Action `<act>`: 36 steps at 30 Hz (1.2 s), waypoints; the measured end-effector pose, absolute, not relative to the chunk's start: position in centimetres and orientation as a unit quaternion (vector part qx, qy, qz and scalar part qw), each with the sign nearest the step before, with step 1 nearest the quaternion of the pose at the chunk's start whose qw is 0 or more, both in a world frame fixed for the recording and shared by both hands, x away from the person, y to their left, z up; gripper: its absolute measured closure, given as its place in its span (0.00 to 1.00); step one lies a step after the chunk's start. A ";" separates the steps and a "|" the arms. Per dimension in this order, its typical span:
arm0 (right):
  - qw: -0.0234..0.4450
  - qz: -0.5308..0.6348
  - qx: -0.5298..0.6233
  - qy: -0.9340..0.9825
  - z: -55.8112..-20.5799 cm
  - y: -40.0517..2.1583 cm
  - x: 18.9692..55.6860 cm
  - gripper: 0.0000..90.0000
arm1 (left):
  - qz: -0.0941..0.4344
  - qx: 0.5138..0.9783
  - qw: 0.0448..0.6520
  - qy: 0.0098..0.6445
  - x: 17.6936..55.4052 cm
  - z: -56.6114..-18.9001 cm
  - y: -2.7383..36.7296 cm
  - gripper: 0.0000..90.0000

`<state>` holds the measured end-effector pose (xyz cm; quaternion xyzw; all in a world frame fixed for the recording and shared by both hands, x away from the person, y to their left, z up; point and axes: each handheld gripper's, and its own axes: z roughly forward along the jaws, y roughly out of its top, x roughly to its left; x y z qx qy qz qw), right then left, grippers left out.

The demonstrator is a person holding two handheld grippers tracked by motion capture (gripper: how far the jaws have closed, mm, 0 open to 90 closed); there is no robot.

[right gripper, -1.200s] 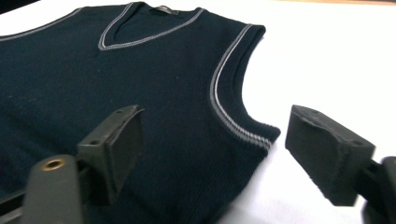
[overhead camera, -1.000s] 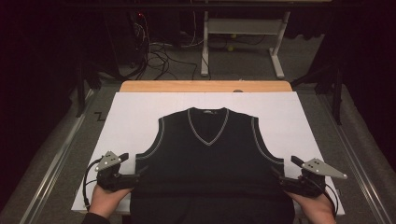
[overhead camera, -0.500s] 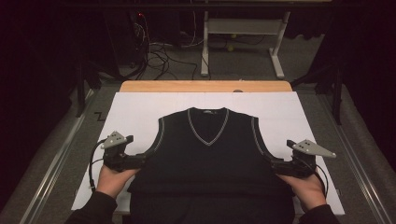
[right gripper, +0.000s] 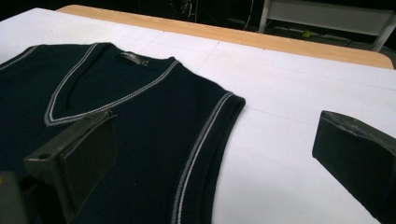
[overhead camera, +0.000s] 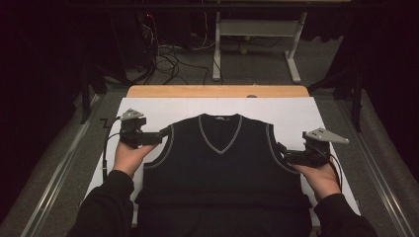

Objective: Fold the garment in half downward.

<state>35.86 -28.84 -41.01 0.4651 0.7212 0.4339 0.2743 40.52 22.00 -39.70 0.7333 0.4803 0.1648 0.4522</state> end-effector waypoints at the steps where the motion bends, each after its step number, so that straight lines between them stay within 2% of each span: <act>1: 0.275 0.435 0.465 0.721 -41.0 -28.8 36.0 0.01 | 0.164 0.733 0.451 0.482 41.0 -39.6 21.9 0.00; 6: 0.273 0.428 0.468 0.724 -41.2 -28.6 37.0 0.01 | 0.163 0.738 0.439 0.485 43.6 -39.7 21.1 0.00; 10: 0.270 0.430 0.474 0.719 -41.3 -28.6 37.4 0.01 | 0.153 0.745 0.411 0.502 45.3 -41.3 20.4 0.00; 18: 0.267 0.421 0.478 0.722 -41.6 -28.8 37.7 0.01 | 0.120 0.753 0.360 0.537 47.4 -45.3 18.7 0.09; 21: 0.267 0.418 0.479 0.725 -41.8 -28.8 38.0 0.02 | 0.125 0.753 0.339 0.550 47.8 -46.0 18.1 0.16; 23: 0.265 0.414 0.481 0.726 -42.0 -28.8 38.2 0.02 | 0.124 0.750 0.328 0.561 47.9 -46.4 17.9 0.25; 25: 0.263 0.410 0.484 0.727 -42.1 -28.9 38.3 0.02 | 0.121 0.751 0.321 0.564 48.0 -46.7 17.6 0.26; 27: 0.261 0.407 0.484 0.729 -42.3 -28.8 38.4 0.02 | 0.123 0.755 0.312 0.564 48.0 -46.8 17.4 0.33; 32: 0.263 0.404 0.482 0.732 -42.4 -28.6 38.5 0.03 | 0.150 0.763 0.291 0.557 47.6 -46.9 16.7 0.40; 36: 0.262 0.401 0.482 0.734 -42.6 -28.3 38.7 0.04 | 0.146 0.765 0.301 0.551 47.2 -46.9 16.4 0.57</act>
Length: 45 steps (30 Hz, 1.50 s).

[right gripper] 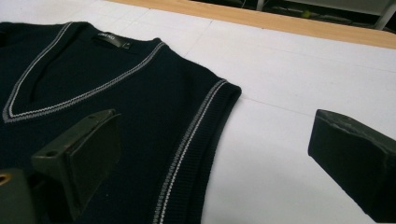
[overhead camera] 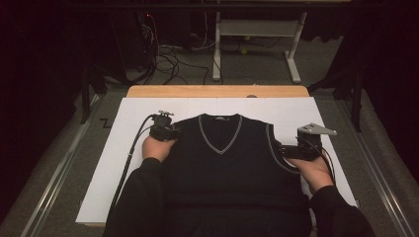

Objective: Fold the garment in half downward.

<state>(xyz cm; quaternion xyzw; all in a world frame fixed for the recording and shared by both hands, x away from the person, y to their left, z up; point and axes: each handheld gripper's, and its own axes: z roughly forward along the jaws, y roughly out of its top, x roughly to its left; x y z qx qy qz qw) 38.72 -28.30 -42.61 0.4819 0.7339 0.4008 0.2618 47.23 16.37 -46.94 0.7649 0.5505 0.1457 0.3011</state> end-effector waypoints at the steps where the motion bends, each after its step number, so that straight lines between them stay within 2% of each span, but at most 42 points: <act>1: 0.262 0.399 0.482 0.735 -42.7 -28.2 38.8 0.04 | 0.143 0.765 0.304 0.549 47.2 -46.9 16.3 0.62; 3: 0.261 0.396 0.484 0.736 -42.9 -27.9 39.2 0.06 | 0.134 0.765 0.309 0.549 47.1 -46.9 16.3 0.73; 6: 0.257 0.393 0.489 0.735 -43.1 -27.7 39.6 0.09 | 0.122 0.762 0.317 0.552 47.0 -46.7 16.3 0.76; 7: 0.249 0.389 0.501 0.732 -43.3 -27.5 40.2 0.13 | 0.126 0.761 0.322 0.549 46.8 -46.6 16.3 0.77; 20: 0.245 0.322 0.521 0.752 -45.3 -24.9 45.4 0.20 | 0.149 0.739 0.383 0.533 44.0 -45.0 16.3 0.77; 27: 0.214 0.279 0.552 0.756 -46.5 -24.0 47.1 0.27 | 0.145 0.736 0.398 0.528 42.5 -44.7 16.3 0.77; 29: 0.216 0.285 0.553 0.753 -46.5 -23.7 47.1 0.35 | 0.148 0.740 0.397 0.522 42.2 -44.6 16.3 0.77; 36: 0.205 0.293 0.530 0.769 -46.2 -23.0 46.7 0.74 | 0.143 0.736 0.404 0.524 41.8 -44.9 16.4 0.77; 38: 0.196 0.297 0.525 0.773 -46.2 -23.1 46.6 0.82 | 0.143 0.735 0.404 0.525 41.8 -44.9 16.4 0.77; 41: 0.195 0.298 0.519 0.777 -46.0 -23.1 46.5 0.86 | 0.146 0.735 0.404 0.525 41.8 -44.8 16.5 0.77; 45: 0.218 0.317 0.514 0.767 -44.9 -23.6 46.1 0.87 | 0.148 0.724 0.416 0.530 42.0 -44.3 17.4 0.77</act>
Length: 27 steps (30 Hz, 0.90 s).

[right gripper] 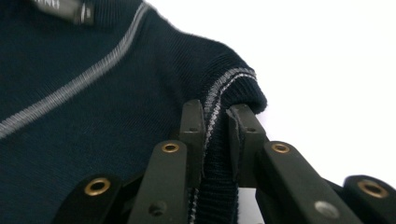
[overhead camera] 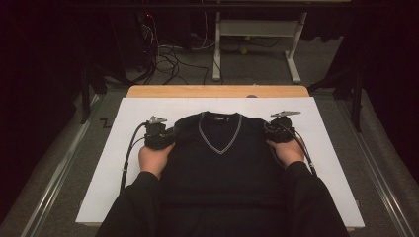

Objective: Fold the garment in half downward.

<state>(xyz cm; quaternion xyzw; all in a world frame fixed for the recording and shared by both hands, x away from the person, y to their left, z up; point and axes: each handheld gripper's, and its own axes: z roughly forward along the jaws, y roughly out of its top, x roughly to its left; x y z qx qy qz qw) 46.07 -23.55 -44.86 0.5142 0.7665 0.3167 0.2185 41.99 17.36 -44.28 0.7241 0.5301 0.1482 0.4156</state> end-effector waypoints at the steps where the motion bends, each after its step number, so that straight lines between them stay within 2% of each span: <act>1: 0.226 0.323 0.512 0.763 -44.3 -23.7 45.9 0.88 | 0.152 0.721 0.418 0.531 42.0 -44.0 17.6 0.77; 8: 0.291 0.361 0.477 0.747 -40.6 -24.5 44.7 0.88 | 0.181 0.707 0.447 0.518 42.4 -40.8 18.7 0.77; 17: 0.345 0.392 0.461 0.717 -35.7 -24.8 44.3 0.90 | 0.227 0.697 0.462 0.499 43.1 -35.8 19.0 0.77; 27: 0.377 0.408 0.462 0.691 -32.7 -25.3 44.5 0.92 | 0.243 0.685 0.479 0.492 43.7 -33.5 19.3 0.77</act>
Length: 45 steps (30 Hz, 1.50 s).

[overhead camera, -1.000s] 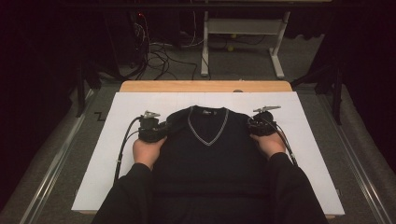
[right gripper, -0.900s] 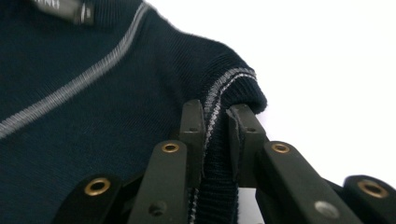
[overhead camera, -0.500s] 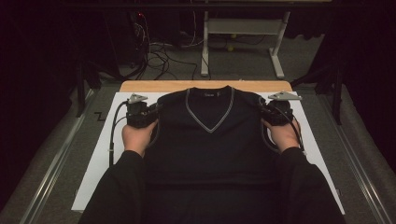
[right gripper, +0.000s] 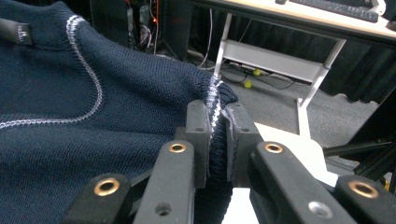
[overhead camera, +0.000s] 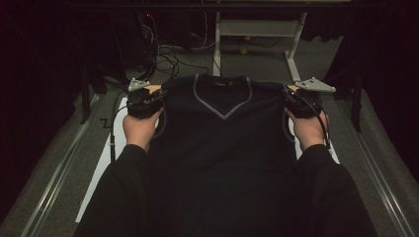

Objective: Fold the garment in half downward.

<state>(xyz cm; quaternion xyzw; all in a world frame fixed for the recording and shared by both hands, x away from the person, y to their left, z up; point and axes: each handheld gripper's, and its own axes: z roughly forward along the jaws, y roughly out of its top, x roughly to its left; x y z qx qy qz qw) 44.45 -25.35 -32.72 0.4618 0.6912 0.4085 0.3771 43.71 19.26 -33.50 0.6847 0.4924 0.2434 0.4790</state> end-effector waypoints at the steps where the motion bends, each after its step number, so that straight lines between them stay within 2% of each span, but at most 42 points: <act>1: 0.378 0.412 0.461 0.689 -32.5 -25.4 44.4 0.92 | 0.245 0.683 0.484 0.490 43.7 -33.4 19.2 0.77; 12: 0.385 0.422 0.438 0.694 -32.7 -25.4 42.3 0.92 | 0.240 0.694 0.500 0.460 41.7 -33.8 18.6 0.78; 21: 0.385 0.432 0.413 0.703 -34.5 -25.4 38.6 0.92 | 0.229 0.703 0.509 0.440 38.1 -36.6 19.1 0.77; 30: 0.379 0.450 0.396 0.705 -36.7 -26.2 33.9 0.92 | 0.220 0.713 0.529 0.404 32.7 -38.3 19.5 0.77; 38: 0.374 0.463 0.387 0.705 -38.5 -27.6 29.0 0.92 | 0.213 0.733 0.521 0.383 27.8 -39.7 20.1 0.77; 45: 0.362 0.465 0.378 0.714 -40.6 -28.2 23.7 0.92 | 0.185 0.749 0.508 0.383 24.2 -41.8 20.3 0.77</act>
